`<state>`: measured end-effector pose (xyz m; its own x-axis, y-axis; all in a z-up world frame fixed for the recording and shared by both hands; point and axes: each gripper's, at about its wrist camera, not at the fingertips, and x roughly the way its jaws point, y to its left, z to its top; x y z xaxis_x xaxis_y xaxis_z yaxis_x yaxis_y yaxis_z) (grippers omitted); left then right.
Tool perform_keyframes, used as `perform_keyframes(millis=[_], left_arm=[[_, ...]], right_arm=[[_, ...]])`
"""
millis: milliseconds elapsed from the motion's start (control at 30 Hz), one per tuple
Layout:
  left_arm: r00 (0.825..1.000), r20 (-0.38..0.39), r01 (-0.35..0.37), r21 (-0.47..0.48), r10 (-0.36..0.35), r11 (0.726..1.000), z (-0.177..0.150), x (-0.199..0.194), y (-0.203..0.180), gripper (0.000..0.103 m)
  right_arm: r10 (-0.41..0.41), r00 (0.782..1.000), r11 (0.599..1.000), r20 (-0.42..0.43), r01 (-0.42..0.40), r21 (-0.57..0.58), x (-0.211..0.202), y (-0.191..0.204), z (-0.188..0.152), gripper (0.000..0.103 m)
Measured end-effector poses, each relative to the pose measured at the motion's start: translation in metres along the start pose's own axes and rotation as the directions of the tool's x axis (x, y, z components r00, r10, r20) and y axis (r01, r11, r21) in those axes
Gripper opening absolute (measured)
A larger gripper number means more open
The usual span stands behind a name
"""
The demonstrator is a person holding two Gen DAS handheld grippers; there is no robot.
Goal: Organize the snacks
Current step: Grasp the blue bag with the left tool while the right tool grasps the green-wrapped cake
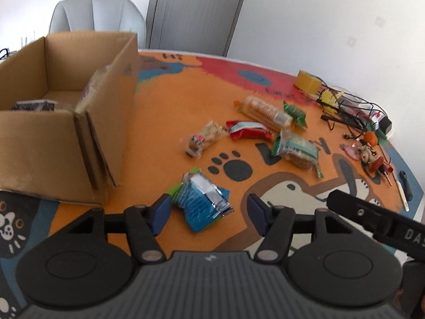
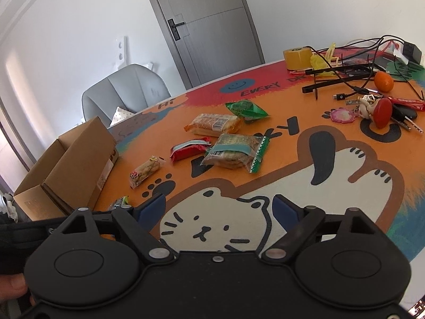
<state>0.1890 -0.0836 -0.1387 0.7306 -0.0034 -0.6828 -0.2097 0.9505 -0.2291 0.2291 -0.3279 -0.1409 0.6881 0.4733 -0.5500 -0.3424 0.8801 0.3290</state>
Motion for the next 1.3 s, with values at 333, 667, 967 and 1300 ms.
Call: perform_keyframes(millis=[333,667,967,1300], left_arm=[[1.0,0.027,0.007,0.046,-0.008,0.999,0.005,0.018,-0.006,0.033],[0.998,0.054,0.039,0.044,-0.042,0.998,0.023,0.023,-0.002,0.031],[0.998,0.053,0.038,0.019,-0.039,0.999,0.037,0.041,0.002,0.031],[0.998,0.046,0.046,0.014,-0.047,0.999,0.038,0.05,0.004,0.031]], right_arm=[[-0.012,1.0,1.0,-0.003,0.012,0.024,0.013,-0.008,0.007,0.087],[-0.032,0.999,0.999,-0.013,0.032,0.031,0.043,-0.002,0.025,0.085],[-0.104,0.994,0.994,-0.032,0.105,0.026,0.081,0.007,0.044,0.085],[-0.201,0.979,0.979,-0.039,0.199,-0.04,0.111,0.02,0.051,0.085]])
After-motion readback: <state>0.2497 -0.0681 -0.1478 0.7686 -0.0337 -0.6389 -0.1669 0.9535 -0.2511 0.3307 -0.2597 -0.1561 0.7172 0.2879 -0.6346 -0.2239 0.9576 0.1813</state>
